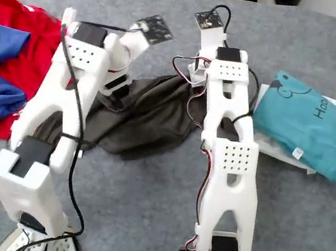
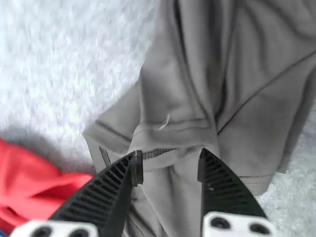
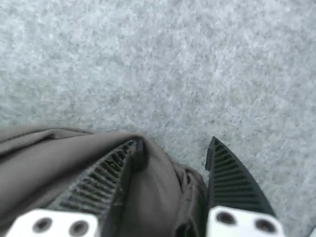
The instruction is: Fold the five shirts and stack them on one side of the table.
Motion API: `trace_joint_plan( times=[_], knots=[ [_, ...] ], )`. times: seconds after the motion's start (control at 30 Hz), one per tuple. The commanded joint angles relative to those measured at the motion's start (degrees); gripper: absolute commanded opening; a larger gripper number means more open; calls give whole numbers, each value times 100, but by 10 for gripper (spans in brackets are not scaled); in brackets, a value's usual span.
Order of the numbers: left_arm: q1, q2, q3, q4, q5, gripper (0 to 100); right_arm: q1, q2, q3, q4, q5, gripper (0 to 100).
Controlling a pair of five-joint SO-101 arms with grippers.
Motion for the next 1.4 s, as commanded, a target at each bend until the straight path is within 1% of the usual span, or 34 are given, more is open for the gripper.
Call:
trace_joint_plan(
  times=[0.0, 0.2, 0.3, 0.43, 0.63, 0.7, 0.8, 0.87, 1.17, 1.37],
  knots=[
    [251, 35, -444, 114, -158, 205, 114, 40, -145, 79, -18, 218],
    [462, 185, -101, 114, -712, 202, 114, 40, -127, 79, -18, 218],
    [453, 202, 57, 105, -835, 202, 176, 40, -136, 79, -18, 218],
    [470, 211, 215, -62, -826, 202, 229, 40, -136, 79, -18, 218],
    [444, 167, 1147, -1073, -800, 202, 229, 40, -136, 79, -18, 218],
    [444, 193, 1191, -1231, -791, 202, 229, 40, -136, 79, -18, 218],
    [444, 202, 1235, -1495, -580, 202, 229, 40, -136, 79, -18, 218],
    [435, 202, 1235, -1574, -484, 202, 229, 40, -136, 79, -18, 218],
    [426, 211, 1235, -1565, -510, 202, 229, 40, -136, 79, -18, 218],
    [154, 352, 1165, -1618, -510, 202, 220, 40, -127, 79, -18, 218]
  ],
)
